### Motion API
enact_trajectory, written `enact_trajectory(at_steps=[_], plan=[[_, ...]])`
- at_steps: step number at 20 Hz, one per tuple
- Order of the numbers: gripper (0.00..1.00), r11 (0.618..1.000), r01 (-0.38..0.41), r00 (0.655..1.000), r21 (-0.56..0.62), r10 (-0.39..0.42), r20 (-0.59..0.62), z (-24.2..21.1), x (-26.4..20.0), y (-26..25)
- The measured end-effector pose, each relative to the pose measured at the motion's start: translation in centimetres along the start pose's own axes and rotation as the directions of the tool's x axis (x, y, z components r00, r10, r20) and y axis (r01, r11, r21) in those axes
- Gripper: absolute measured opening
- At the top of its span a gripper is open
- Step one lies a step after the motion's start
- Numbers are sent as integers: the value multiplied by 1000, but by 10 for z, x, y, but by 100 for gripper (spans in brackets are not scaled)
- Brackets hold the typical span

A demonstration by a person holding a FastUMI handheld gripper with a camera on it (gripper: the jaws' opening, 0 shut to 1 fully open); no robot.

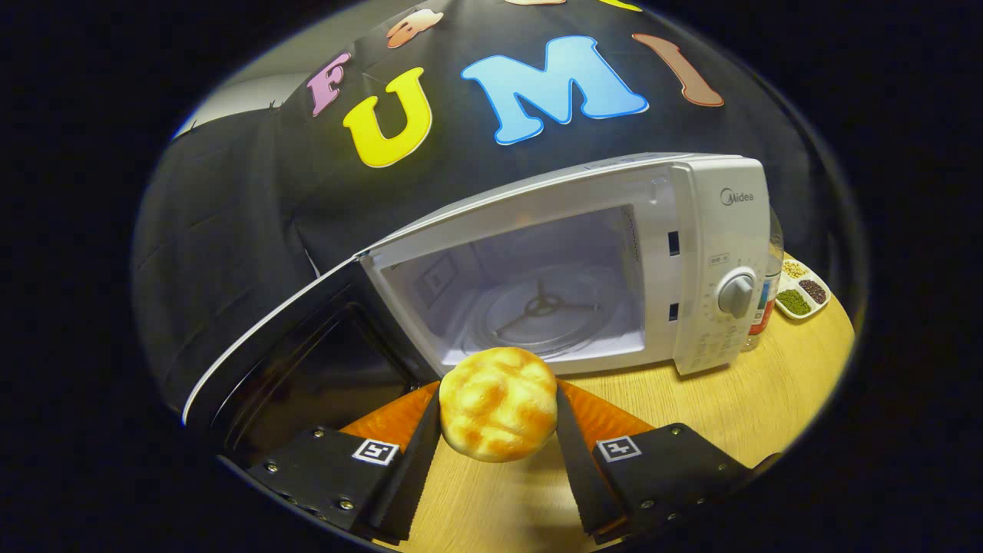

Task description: Open the microwave, put the food inside, and close the microwave door.

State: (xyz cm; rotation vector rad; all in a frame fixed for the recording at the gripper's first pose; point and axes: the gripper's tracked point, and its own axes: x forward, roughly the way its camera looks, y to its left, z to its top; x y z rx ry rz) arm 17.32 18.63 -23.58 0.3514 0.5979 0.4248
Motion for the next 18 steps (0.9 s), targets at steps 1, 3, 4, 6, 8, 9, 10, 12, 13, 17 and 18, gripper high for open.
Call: enact_trajectory(at_steps=[1,3,4,6,8,9,10,12,13,17,18], plan=[[79,1000,3,1000,9,-4,17,5,12,-2],[79,999,-2,999,34,0,46,12,37,-3],[79,999,-3,998,53,0,58,15,49,-4],[79,996,-6,997,87,-1,79,16,73,-4],[79,994,11,996,106,-19,82,14,94,-6],[79,993,17,996,114,-27,83,14,103,-6],[79,993,28,995,117,-39,88,15,112,-6],[79,992,56,993,109,-68,102,18,125,-10],[79,993,77,990,90,-86,110,20,132,-12],[80,990,138,984,4,-137,116,21,149,-15],[84,989,148,982,-6,-146,115,21,150,-14]])
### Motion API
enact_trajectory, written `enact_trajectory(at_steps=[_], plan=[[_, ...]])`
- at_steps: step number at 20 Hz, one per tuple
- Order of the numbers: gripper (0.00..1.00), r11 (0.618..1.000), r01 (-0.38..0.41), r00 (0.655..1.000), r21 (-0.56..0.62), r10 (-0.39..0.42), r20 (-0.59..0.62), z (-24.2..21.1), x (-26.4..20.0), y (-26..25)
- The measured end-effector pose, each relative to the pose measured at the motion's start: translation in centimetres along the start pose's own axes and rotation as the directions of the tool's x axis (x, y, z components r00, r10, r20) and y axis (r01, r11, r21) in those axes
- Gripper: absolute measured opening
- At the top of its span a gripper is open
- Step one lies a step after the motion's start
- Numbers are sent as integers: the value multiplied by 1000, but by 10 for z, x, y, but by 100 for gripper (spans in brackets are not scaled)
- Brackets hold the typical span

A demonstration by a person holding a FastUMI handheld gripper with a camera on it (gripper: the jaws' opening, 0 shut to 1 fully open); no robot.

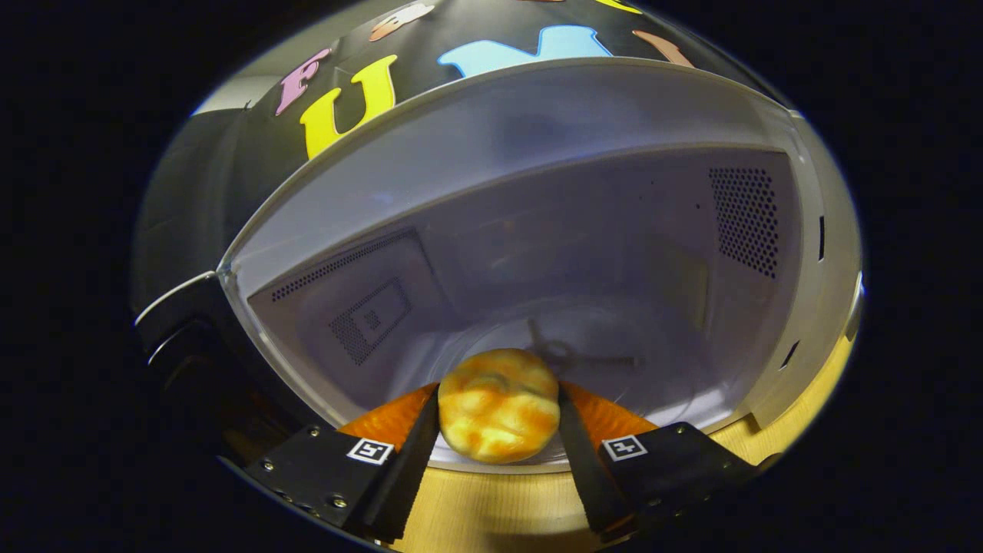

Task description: Open the microwave, put the food inside, and close the microwave door.

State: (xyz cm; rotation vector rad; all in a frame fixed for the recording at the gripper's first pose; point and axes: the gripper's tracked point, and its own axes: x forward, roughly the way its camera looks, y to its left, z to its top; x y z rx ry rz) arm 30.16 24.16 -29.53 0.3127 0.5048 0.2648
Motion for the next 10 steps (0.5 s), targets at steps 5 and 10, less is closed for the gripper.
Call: enact_trajectory(at_steps=[5,10], plan=[[90,999,16,1000,-50,-15,13,8,-16,0],[99,995,-27,998,-95,32,57,31,-78,16]])
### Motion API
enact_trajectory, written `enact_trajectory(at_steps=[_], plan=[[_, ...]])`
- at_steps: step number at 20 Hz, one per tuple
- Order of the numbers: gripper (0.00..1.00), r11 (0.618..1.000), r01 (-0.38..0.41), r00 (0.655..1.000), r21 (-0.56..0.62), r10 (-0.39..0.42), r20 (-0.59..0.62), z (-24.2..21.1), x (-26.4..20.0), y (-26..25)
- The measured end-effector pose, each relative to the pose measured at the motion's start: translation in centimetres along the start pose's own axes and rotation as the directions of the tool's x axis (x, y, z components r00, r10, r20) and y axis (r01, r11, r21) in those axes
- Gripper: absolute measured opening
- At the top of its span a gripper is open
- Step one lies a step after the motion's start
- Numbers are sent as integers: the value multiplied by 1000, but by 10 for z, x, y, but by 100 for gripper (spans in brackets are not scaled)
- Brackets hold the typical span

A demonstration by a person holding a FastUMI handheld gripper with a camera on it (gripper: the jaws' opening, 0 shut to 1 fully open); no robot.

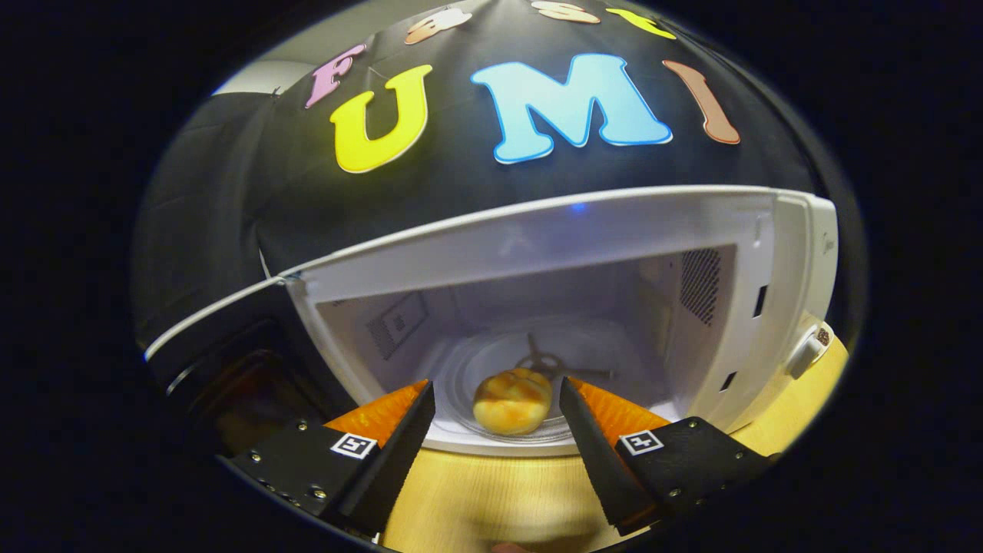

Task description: Open the microwave, put the food inside, and close the microwave door.

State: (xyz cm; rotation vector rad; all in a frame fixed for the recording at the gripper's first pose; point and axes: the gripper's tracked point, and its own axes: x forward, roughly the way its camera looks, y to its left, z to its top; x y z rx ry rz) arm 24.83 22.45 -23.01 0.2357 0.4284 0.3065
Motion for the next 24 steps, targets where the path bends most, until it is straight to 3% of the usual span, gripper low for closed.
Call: enact_trajectory(at_steps=[8,15,20,24], plan=[[99,987,-141,976,-82,152,155,65,-157,68],[99,954,-270,942,-129,290,172,59,-248,142],[99,899,-402,893,-174,427,145,41,-293,212],[99,831,-516,841,-209,538,63,5,-317,263]])
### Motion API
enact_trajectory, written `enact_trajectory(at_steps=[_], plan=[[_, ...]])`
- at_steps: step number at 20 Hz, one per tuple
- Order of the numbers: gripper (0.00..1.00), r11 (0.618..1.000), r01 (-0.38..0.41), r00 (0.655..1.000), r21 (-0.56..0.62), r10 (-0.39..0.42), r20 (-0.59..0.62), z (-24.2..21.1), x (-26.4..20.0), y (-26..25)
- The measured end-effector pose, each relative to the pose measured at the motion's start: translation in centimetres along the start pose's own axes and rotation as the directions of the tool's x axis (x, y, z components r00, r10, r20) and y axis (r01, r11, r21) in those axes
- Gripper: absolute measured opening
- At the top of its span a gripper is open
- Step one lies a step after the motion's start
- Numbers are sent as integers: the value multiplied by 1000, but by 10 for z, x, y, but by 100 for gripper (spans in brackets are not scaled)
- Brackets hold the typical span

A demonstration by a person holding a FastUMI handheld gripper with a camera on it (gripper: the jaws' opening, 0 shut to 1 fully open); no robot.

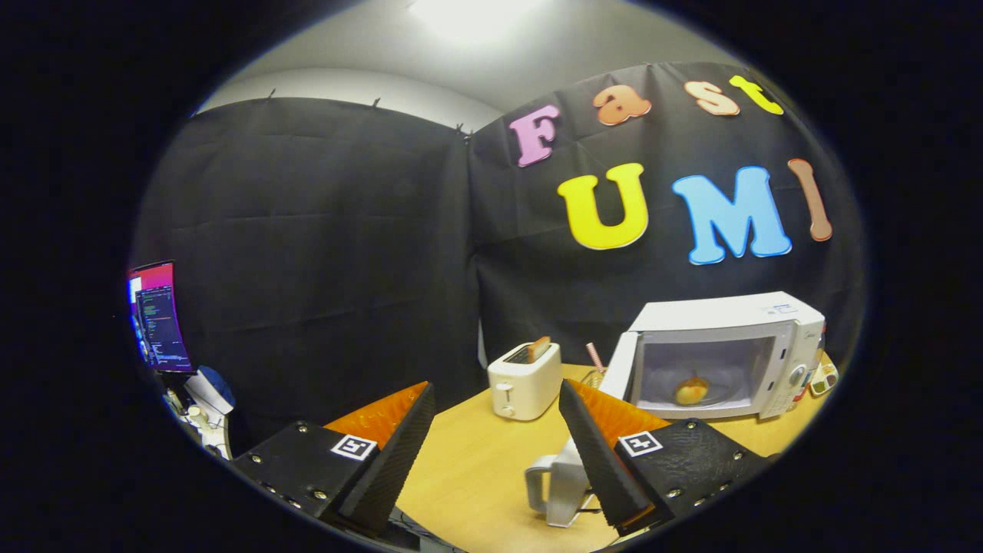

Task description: Open the microwave, put the food inside, and close the microwave door.

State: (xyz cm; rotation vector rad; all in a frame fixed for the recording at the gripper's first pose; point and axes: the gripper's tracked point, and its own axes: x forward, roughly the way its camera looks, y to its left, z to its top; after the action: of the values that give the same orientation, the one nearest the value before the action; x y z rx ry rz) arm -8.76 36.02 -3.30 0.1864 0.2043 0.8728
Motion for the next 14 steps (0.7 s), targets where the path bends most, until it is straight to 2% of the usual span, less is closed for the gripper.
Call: enact_trajectory(at_steps=[1,4,5,7,8,9,10,14], plan=[[99,999,-33,999,-7,33,-22,-8,-1,12],[84,995,-100,990,-11,98,-99,-38,4,31],[81,995,-95,988,-10,93,-123,-48,3,30],[48,995,-99,978,10,99,-182,-69,9,27],[40,995,-102,972,18,104,-211,-75,12,25],[40,999,-41,974,11,42,-223,-82,3,7],[4,1000,-17,969,9,19,-245,-88,9,-5],[6,999,35,956,25,-26,-291,-105,13,-32]])
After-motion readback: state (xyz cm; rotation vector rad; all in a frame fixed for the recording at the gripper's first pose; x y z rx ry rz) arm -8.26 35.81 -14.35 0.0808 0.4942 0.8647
